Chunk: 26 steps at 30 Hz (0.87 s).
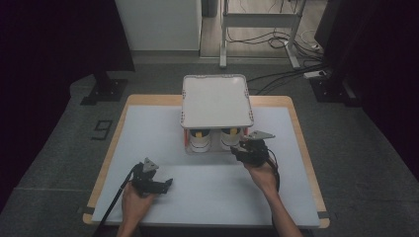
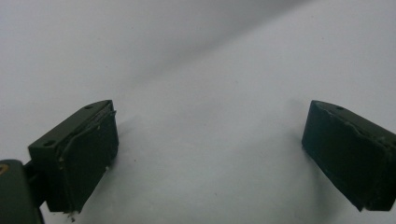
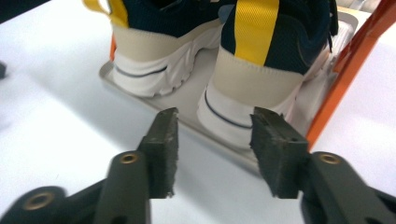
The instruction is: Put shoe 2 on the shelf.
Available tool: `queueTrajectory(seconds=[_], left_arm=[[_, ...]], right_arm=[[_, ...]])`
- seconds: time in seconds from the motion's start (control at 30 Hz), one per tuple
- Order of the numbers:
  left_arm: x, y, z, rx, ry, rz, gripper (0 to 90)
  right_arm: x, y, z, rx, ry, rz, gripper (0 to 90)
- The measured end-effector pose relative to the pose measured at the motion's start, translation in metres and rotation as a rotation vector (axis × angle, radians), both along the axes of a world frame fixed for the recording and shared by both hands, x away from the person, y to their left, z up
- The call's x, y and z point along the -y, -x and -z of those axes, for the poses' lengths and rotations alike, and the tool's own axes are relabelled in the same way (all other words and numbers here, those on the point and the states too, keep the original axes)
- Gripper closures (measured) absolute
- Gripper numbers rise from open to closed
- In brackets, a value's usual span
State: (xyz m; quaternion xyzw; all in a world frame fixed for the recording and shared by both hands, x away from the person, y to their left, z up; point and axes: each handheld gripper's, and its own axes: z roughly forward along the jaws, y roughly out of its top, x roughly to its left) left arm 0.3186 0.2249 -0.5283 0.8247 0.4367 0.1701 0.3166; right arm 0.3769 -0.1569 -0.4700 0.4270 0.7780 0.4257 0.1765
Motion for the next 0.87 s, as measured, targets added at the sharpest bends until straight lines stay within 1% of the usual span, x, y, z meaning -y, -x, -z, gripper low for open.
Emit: queueTrajectory(seconds=[0.17,0.3,0.4,0.47,0.53,0.6,0.63,0.73,0.87], left_arm=[[0.0,0.0,0.0,0.001,-0.001,0.0,3.8],[0.0,0.0,0.0,0.002,0.001,-0.001,3.8],[0.0,0.0,0.0,0.002,0.001,-0.001,3.8],[0.0,0.0,0.0,0.002,0.001,-0.001,3.9],[0.0,0.0,0.0,0.003,0.001,-0.001,3.9],[0.0,0.0,0.0,0.002,0.001,-0.001,3.9],[0.0,0.0,0.0,0.002,0.001,-0.001,3.9],[0.0,0.0,0.0,0.002,0.0,-0.001,3.9],[0.0,0.0,0.0,0.001,0.001,0.0,4.0]], right_arm=[[0.012,0.014,-0.006,-0.01,0.037,-0.029,34.8],[0.025,0.027,-0.01,-0.013,0.075,-0.034,23.0],[0.037,0.038,-0.009,-0.014,0.094,-0.011,14.2],[0.048,0.046,-0.006,-0.012,0.107,0.01,12.7],[0.06,0.053,0.0,-0.013,0.113,0.041,12.4],[0.073,0.059,0.009,-0.025,0.105,0.071,10.8],[0.08,0.063,0.015,-0.038,0.103,0.089,9.3],[0.099,0.069,0.036,-0.07,0.117,0.14,5.3],[0.117,0.073,0.061,-0.119,0.113,0.19,1.1]])
